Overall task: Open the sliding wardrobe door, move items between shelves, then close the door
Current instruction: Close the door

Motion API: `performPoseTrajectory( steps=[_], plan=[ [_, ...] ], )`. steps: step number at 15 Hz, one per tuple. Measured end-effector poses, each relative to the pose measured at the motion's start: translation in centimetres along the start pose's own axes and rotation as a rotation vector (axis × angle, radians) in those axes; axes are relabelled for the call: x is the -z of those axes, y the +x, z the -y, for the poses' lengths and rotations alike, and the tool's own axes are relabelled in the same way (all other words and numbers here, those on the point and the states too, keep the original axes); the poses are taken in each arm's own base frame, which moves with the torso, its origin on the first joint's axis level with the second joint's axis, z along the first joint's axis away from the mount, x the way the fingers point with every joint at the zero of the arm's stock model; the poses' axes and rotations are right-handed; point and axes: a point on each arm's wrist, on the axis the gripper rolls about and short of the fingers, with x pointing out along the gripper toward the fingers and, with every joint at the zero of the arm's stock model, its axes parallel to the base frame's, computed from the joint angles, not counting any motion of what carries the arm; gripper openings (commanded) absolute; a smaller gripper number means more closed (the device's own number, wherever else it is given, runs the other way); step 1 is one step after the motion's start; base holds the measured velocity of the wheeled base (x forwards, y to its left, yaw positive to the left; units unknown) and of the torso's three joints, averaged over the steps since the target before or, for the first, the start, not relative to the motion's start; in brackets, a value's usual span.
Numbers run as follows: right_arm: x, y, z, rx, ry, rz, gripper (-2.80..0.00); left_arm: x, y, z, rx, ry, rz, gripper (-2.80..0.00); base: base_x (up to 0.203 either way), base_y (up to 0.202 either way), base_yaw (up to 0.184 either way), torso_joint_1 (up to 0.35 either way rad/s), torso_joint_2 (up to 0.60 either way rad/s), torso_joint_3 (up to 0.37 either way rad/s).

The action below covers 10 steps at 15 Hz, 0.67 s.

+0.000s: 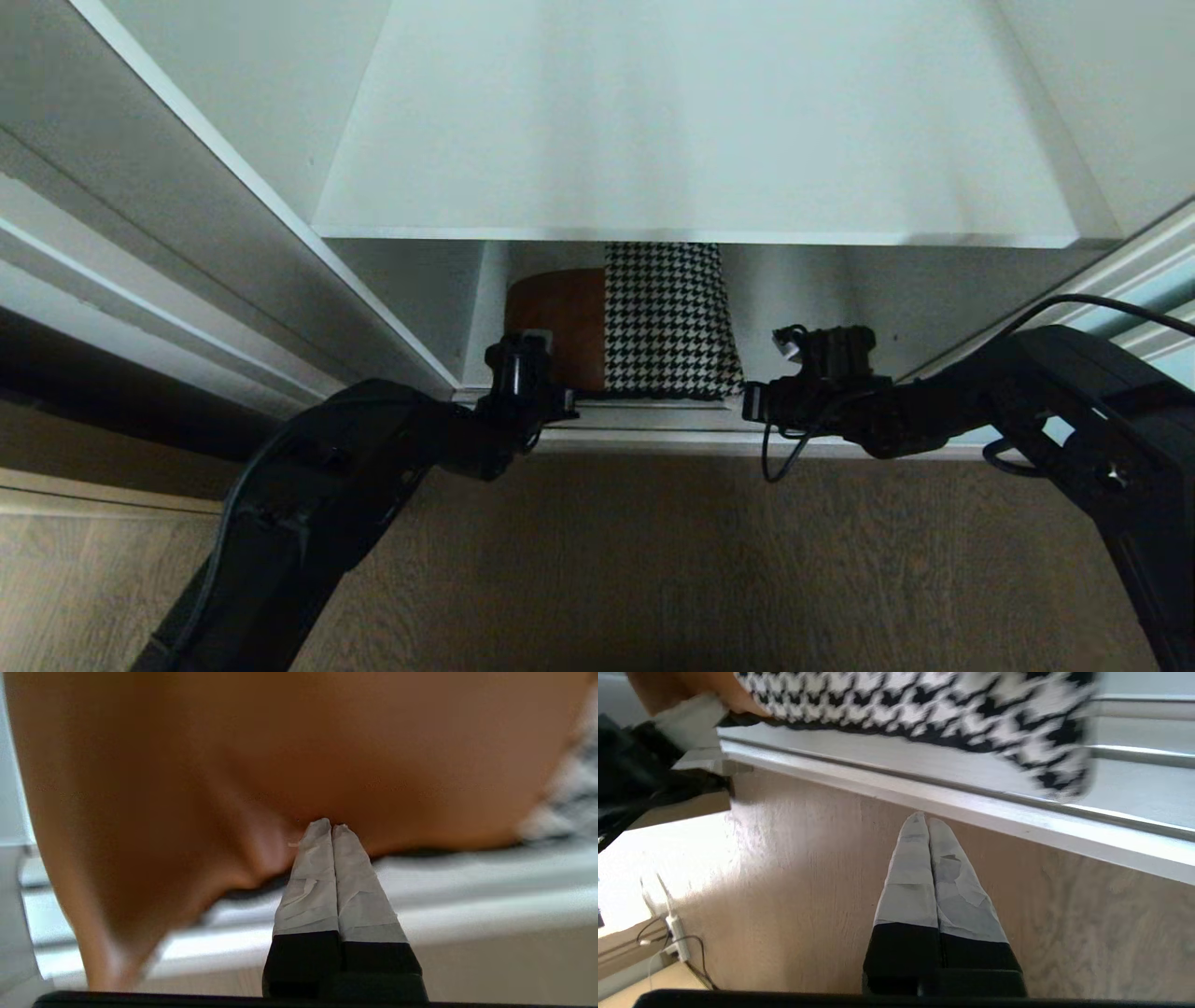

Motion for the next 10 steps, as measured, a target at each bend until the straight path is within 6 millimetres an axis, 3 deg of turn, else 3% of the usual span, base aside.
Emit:
performPoseTrajectory(
  steps=[4,7,10],
  plan=[
    [-0.28,-0.30,-0.05,0.001,-0.003,0.006,-2.80,1.52,1.52,-1.02,-0.047,0.015,0.118,-2.80,0.000,0.000,0.000,0.000,0.00,0.000],
    [-0.41,-0.61,-0.15,-0.007,-0.014,0.034,-2.80,0.98,1.45,-1.04,-0.006,0.046,0.331,-2.80,0.000,0.000,0.000,0.000,0.00,0.000],
    [-0.58,-0.96,-0.16,-0.007,-0.018,0.044,-2.80,0.72,1.28,-1.03,-0.018,0.038,0.395,-2.80,0.000,0.000,0.000,0.000,0.00,0.000]
  ],
)
